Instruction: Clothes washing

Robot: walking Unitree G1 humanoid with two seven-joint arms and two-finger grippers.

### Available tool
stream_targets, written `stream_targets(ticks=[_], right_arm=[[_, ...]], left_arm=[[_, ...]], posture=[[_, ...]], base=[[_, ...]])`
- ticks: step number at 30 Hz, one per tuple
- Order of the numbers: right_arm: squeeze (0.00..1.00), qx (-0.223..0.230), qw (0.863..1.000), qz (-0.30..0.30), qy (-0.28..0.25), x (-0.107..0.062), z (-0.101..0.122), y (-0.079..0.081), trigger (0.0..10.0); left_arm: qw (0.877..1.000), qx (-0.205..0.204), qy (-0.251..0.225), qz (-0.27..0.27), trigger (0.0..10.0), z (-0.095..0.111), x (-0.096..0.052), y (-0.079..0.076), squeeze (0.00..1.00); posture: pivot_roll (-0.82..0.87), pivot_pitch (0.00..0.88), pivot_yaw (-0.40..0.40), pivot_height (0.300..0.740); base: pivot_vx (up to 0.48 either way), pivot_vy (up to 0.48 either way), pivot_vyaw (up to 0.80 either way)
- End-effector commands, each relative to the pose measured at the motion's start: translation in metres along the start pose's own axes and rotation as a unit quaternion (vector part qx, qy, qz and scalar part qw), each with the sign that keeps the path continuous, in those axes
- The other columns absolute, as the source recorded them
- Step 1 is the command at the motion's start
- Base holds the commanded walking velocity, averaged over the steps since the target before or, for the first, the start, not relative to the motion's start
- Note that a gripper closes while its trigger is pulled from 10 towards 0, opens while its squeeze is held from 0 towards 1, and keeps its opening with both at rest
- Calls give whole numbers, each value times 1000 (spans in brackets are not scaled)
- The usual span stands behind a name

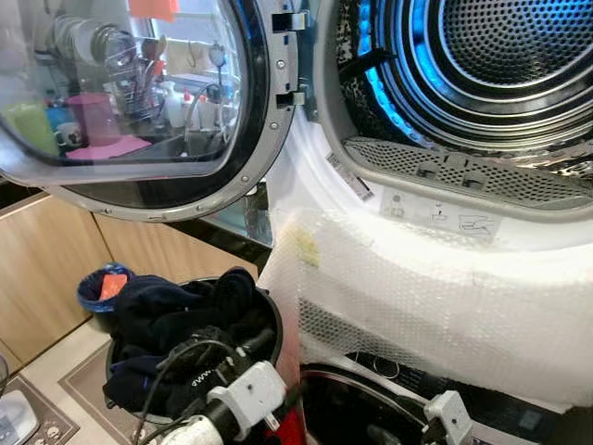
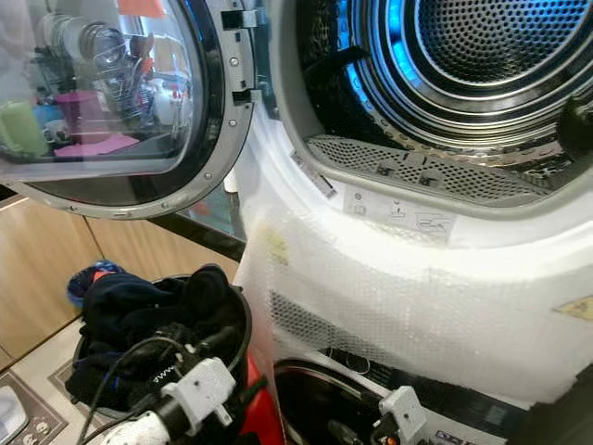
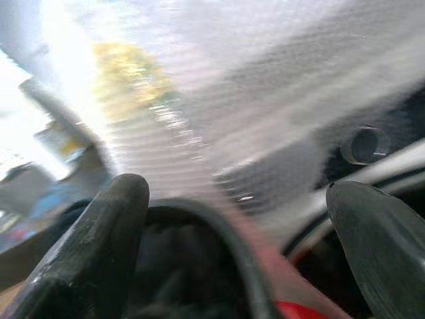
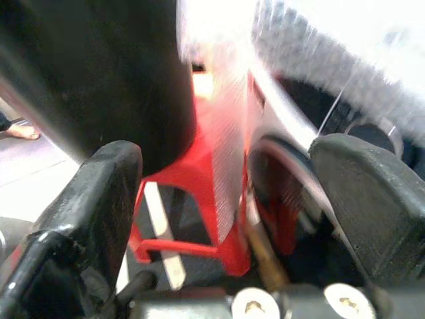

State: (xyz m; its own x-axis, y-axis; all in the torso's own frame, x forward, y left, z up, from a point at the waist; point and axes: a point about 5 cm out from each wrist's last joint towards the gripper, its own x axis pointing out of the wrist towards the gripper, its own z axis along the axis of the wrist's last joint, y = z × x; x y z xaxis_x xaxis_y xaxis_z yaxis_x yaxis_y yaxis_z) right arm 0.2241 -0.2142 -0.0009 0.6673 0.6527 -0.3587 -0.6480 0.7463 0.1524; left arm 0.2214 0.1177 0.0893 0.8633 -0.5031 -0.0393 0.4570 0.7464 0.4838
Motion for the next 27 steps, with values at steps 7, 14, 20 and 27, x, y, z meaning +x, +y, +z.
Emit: stream_targets(ticks=[7, 14, 20, 27], right_arm=[[0, -31, 999, 15, 7, 6, 18, -7, 10000], [0, -36, 999, 21, 15, 7, 25, -10, 10000], [0, -45, 999, 27, 16, 6, 31, -13, 10000], [0, -72, 995, 69, -3, 5, 43, -3, 10000]], left_arm=[[984, -19, 66, 162, 10000, -3, -18, 18, 0], [975, -41, 89, 199, 10000, -2, -31, 15, 0], [966, -59, 105, 230, 10000, -3, -40, 15, 0], [960, -51, 116, 250, 10000, -9, -48, 29, 0]], posture=[[79, 0, -10, 740], [104, 0, -40, 740], [109, 0, -52, 740], [107, 0, -57, 740]], base=[[0, 0, 0], [0, 0, 0], [0, 0, 0], [0, 0, 0]])
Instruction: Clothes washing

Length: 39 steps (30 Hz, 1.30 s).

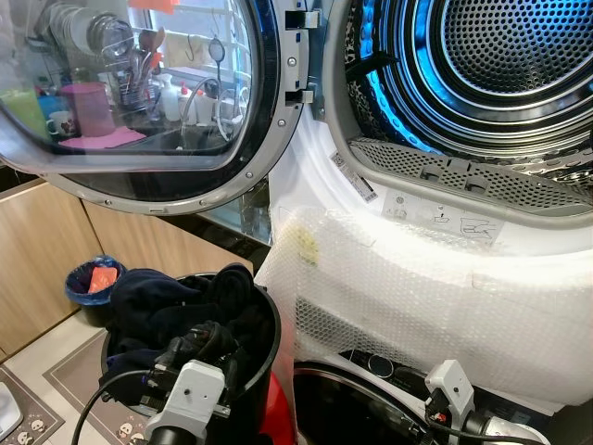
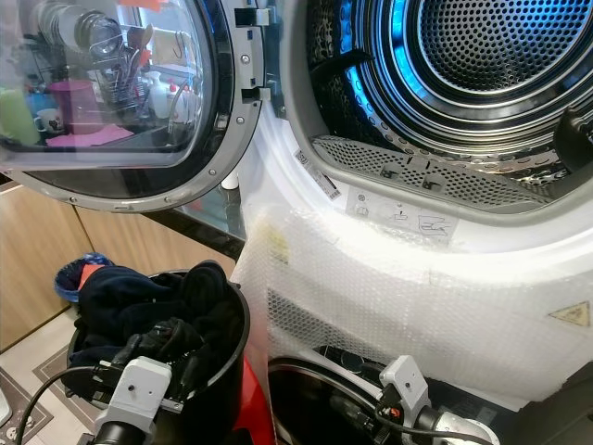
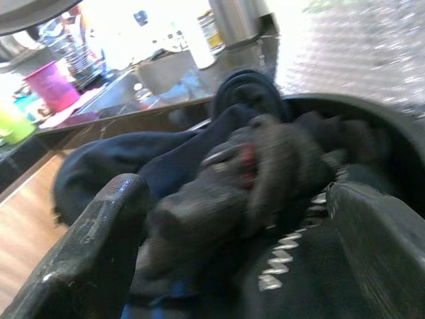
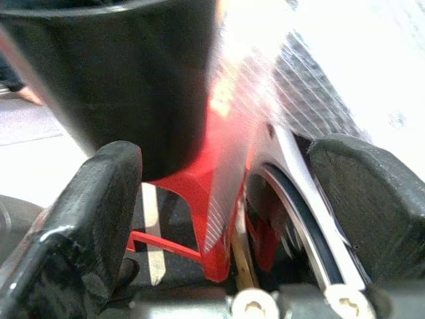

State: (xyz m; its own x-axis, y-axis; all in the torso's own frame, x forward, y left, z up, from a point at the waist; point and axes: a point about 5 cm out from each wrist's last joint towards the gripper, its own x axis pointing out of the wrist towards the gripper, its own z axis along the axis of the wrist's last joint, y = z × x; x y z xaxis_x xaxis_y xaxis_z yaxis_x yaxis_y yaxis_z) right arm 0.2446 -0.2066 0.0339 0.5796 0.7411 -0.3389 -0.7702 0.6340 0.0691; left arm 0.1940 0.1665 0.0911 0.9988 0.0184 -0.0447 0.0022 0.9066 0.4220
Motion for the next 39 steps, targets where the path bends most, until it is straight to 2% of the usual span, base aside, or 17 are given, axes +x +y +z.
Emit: stream_targets(ticks=[1, 3, 7, 11, 20, 22, 28, 30, 32, 36, 39], right_arm=[[0, -9, 1000, 15, 0, -3, 4, 3, 10000], [0, -21, 999, 33, 4, -6, 5, 10, 10000], [0, -27, 999, 46, 7, -8, 8, 15, 10000], [0, -38, 998, 47, 0, -7, 19, 16, 10000], [0, -50, 998, 49, -13, -4, 33, 18, 10000], [0, -53, 997, 45, -16, -4, 37, 18, 10000], [0, -55, 998, 37, -14, -7, 38, 18, 10000], [0, -54, 998, 36, -13, -7, 39, 18, 10000], [0, -53, 998, 32, -12, -10, 38, 19, 10000], [0, -51, 998, 28, -11, -10, 37, 20, 10000], [0, -51, 998, 25, -11, -11, 38, 21, 10000]], left_arm=[[1000, -6, -6, 11, 10000, 4, 1, 6, 0], [1000, -15, 1, 25, 10000, 1, 0, 13, 0], [1000, 1, 5, 16, 10000, -5, 2, 19, 0], [1000, 7, 5, 5, 10000, -11, 16, 32, 0], [999, 6, 0, -45, 10000, -16, 39, 34, 0], [998, 13, -3, -68, 10000, -16, 47, 31, 0], [993, 12, -25, -112, 10000, -10, 58, 22, 0], [992, 15, -34, -120, 10000, -8, 59, 20, 0], [988, 22, -63, -138, 10000, -1, 57, 12, 0], [985, 35, -76, -149, 10000, -1, 55, 3, 0], [980, 28, -84, -179, 10000, 1, 50, -12, 0]], posture=[[106, 0, -55, 740], [102, 0, -56, 740], [100, 0, -57, 740], [89, 0, -55, 740], [74, 0, -56, 740], [70, 0, -54, 740], [50, 0, -46, 740], [50, 0, -46, 740], [35, 0, -34, 740], [29, 0, -29, 740], [27, 0, -25, 740]], base=[[0, 0, 0], [0, 0, 0], [0, 0, 0], [0, 0, 0], [0, 0, 0], [0, 0, 0], [0, 0, 0], [0, 0, 0], [0, 0, 0], [0, 0, 0], [0, 0, 0]])
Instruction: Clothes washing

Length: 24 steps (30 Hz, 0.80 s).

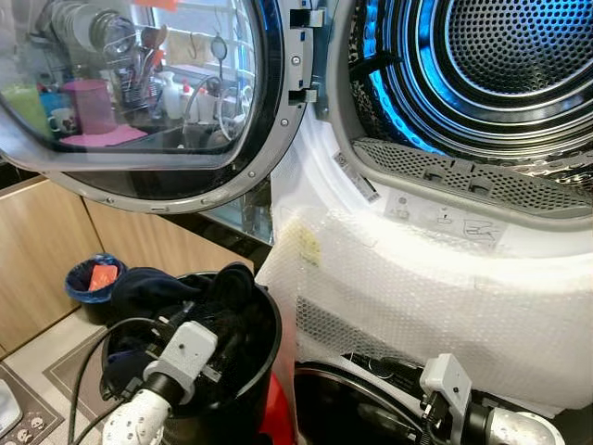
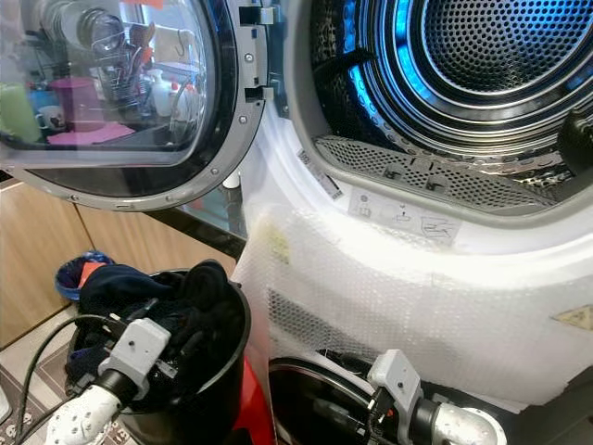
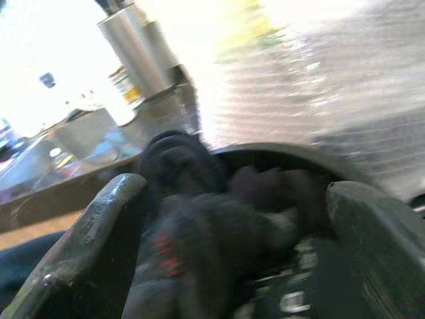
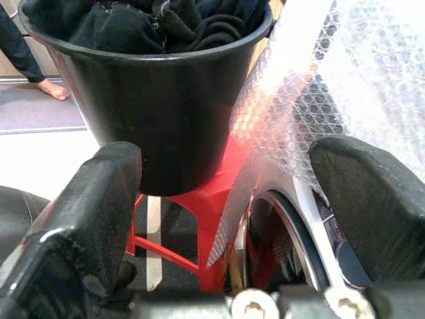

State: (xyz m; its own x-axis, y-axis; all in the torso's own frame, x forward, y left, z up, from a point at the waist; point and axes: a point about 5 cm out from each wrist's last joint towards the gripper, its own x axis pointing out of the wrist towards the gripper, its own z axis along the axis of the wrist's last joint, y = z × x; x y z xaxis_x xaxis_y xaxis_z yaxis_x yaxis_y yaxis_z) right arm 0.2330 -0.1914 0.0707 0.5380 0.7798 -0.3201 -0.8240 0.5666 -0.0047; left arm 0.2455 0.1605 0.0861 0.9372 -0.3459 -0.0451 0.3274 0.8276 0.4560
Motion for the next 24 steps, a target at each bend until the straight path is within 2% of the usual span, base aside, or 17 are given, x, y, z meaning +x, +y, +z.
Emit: stream_targets(ticks=[1, 4, 6, 10, 11, 13, 15, 17, 24], right_arm=[[0, -2, 1000, -4, -2, -3, 3, -1, 10000], [0, -3, 1000, -6, -2, -3, 4, -1, 10000], [0, -4, 1000, -9, -1, -4, 4, -3, 10000], [0, -5, 1000, -10, 1, -5, 4, -3, 10000], [0, -5, 1000, -10, 1, -4, 4, -3, 10000], [0, -5, 1000, -8, 1, -3, 4, -3, 10000], [0, -6, 1000, -7, 1, -2, 5, -3, 10000], [0, -8, 1000, -6, 2, -1, 5, -4, 10000], [0, -12, 1000, -6, 2, 0, 7, -6, 10000]], left_arm=[[1000, -8, -2, -15, 10000, 1, 0, -7, 0], [1000, -28, 4, -10, 10000, -1, -1, -11, 0], [998, -56, 9, 25, 10000, -1, -4, -7, 0], [996, -68, 9, 59, 10000, 1, -7, -2, 0], [993, -85, 9, 85, 10000, 3, -8, 2, 0], [989, -108, 11, 105, 10000, 4, -10, 5, 0], [986, -119, 7, 114, 10000, 5, -11, 7, 0], [981, -150, 27, 124, 10000, 0, -13, 6, 0], [974, -173, 53, 133, 10000, -10, -16, 5, 0]], posture=[[27, 0, -25, 740], [26, 0, -24, 740], [26, 0, -24, 740], [32, 0, -27, 740], [33, 0, -27, 740], [36, 0, -29, 740], [43, 0, -33, 740], [49, 0, -36, 740], [49, 0, -41, 740]], base=[[0, 0, 0], [0, 0, 0], [0, 0, 0], [0, 0, 0], [0, 0, 0], [0, 0, 0], [0, 0, 0], [0, 0, 0], [0, 0, 0]])
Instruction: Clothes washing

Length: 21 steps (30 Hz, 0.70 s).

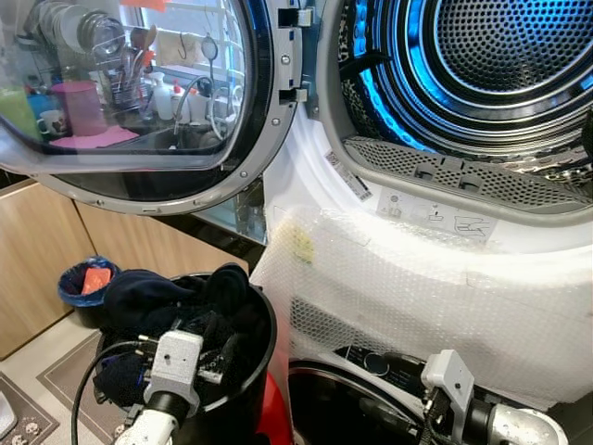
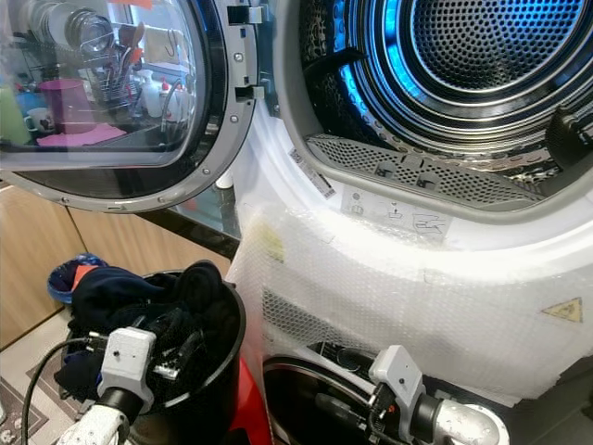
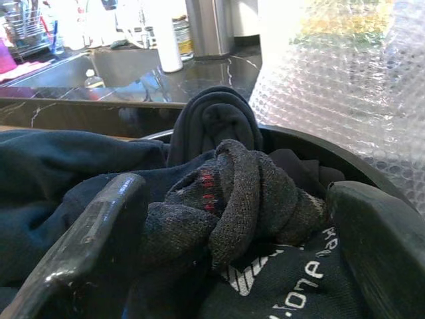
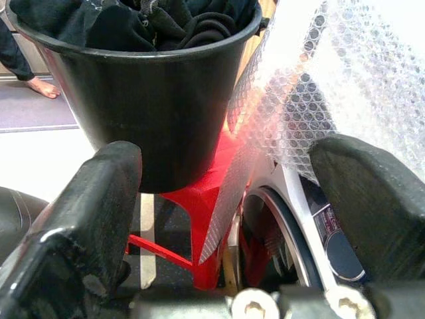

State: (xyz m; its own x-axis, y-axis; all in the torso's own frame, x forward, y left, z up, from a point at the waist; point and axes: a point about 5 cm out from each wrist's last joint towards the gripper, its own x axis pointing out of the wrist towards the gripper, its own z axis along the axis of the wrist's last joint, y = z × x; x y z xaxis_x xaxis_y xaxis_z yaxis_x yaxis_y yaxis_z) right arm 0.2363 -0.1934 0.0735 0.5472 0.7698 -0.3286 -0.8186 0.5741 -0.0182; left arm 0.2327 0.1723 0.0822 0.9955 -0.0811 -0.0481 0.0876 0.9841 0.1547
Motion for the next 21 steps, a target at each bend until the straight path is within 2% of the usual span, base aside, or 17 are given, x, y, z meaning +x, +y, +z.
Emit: stream_targets(ticks=[1, 5, 8, 14, 21], right_arm=[[0, -7, 1000, 1, -2, 0, 4, -2, 10000], [0, -8, 1000, 0, -2, 0, 5, -3, 10000], [0, -11, 1000, -6, -2, -3, 5, -4, 10000], [0, -12, 1000, -7, -2, -2, 5, -4, 10000], [0, -13, 1000, -7, -2, -1, 5, -3, 10000]], left_arm=[[1000, -10, 11, 7, 10000, -2, 1, 2, 0], [1000, -21, 13, 13, 10000, -2, 1, 3, 0], [994, -68, 32, 80, 10000, -6, 1, 22, 0], [985, -107, 48, 127, 10000, -11, 1, 38, 0], [976, -141, 64, 154, 10000, -14, 4, 51, 0]], posture=[[49, 0, -41, 740], [45, 0, -40, 740], [40, 0, -36, 740], [41, 0, -33, 740], [41, 0, -33, 740]], base=[[0, 0, 0], [0, 0, 0], [0, 0, 0], [0, 0, 0], [0, 0, 0]])
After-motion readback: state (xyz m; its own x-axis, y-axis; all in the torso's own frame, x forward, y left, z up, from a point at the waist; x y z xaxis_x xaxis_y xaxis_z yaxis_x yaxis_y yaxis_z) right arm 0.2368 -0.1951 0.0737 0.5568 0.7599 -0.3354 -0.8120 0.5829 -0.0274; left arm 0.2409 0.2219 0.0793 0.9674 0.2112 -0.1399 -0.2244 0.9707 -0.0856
